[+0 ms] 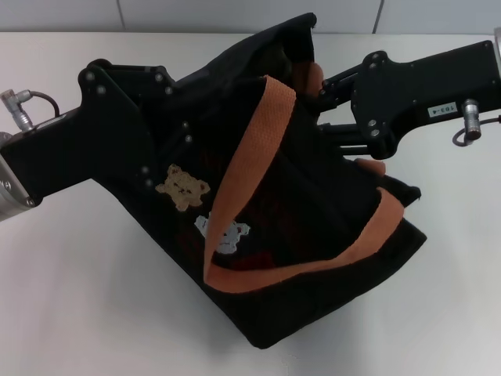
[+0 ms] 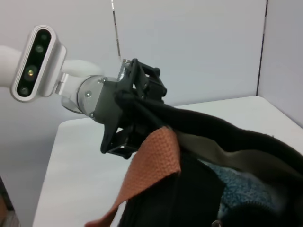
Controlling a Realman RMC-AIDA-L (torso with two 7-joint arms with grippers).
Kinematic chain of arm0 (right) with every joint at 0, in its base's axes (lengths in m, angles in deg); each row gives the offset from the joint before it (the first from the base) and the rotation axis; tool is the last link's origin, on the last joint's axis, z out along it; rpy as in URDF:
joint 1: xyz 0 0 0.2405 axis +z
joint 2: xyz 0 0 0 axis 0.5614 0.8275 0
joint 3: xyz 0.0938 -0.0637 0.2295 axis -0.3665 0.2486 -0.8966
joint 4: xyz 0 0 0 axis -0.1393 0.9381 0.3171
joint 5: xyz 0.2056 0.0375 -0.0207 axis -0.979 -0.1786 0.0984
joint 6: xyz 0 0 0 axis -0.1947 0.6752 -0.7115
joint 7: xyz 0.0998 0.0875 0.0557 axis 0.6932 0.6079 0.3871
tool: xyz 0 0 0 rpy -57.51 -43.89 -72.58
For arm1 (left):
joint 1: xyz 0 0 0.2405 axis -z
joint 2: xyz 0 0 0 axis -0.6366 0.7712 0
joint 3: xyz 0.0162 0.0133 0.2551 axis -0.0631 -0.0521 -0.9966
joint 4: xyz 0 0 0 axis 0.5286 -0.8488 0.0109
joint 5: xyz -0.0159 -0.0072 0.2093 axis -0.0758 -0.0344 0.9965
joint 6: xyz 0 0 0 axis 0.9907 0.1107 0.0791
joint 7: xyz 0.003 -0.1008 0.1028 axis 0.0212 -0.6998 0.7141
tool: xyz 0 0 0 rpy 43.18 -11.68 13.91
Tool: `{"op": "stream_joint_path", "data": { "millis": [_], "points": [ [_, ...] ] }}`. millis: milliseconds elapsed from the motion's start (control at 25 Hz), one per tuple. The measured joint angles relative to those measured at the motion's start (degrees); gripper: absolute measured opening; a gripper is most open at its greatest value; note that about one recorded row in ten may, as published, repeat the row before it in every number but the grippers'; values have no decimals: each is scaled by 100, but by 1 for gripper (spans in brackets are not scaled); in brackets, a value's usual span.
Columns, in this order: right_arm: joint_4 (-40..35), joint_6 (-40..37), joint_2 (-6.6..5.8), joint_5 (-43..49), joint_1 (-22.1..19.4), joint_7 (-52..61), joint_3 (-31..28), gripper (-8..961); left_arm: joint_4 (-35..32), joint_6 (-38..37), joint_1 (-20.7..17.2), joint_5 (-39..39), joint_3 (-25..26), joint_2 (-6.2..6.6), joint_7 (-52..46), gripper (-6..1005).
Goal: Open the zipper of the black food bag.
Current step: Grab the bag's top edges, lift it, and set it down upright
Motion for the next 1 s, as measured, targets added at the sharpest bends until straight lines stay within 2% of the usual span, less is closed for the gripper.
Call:
{"op": "stream_joint_path", "data": {
  "millis": [200,440,560,720,1000],
  "points": [
    [44,12,5,253,83,4,55,386,-3,-8,3,0,-6,0,-9,131],
    [221,71,24,264,213,-18,105,359,-5,-21,11,0,-12,0,-12,131],
    [231,307,36,255,223,-24,330,346,-6,-40,13,0,-15,1,-30,132],
    [-149,885,43,238,-5,-43,891,319,-15,-81,20,0,-17,12,-82,132],
    [-230,1004,42,86,-123,-364,986,223,-15,-102,4,-1,-7,14,-82,132]
  ]
}}
